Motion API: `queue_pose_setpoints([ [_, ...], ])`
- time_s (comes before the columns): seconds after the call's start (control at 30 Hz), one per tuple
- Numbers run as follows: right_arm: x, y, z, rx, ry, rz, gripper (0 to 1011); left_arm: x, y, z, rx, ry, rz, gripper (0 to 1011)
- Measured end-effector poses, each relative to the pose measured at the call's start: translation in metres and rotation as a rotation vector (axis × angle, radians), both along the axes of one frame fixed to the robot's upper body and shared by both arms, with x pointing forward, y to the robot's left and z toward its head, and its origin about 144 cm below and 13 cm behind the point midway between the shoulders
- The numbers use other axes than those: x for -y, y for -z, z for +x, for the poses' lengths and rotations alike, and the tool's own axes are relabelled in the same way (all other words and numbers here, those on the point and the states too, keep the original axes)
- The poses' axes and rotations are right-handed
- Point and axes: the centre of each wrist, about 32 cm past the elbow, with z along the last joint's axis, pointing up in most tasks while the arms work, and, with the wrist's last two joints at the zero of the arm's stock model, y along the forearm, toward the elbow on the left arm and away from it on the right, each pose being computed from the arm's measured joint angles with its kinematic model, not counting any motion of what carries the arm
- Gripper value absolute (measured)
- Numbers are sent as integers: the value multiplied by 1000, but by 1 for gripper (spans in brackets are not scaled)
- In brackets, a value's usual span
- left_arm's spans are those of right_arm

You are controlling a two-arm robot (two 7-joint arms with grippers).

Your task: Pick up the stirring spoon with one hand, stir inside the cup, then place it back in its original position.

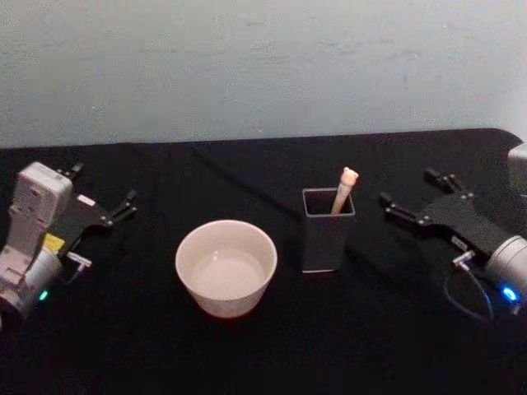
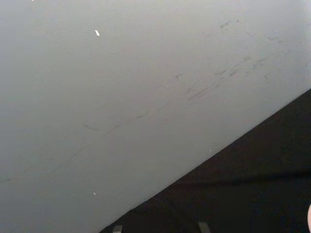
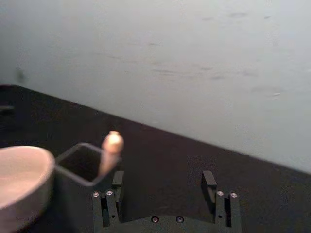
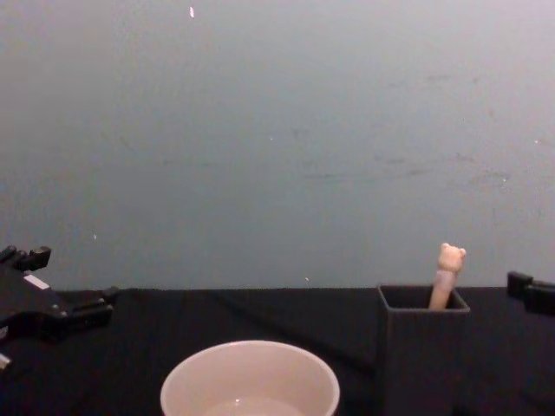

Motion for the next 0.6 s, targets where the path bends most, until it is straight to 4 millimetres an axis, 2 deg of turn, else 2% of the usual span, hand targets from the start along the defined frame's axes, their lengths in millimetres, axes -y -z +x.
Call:
queue_pose_setpoints([
  [0.33,-12,-6,-6,-72,-150,105,1000,0,0,0,0,0,0,1001],
  [0.6,-27,-1,11,-86,-177,120,1000,0,0,0,0,0,0,1001],
])
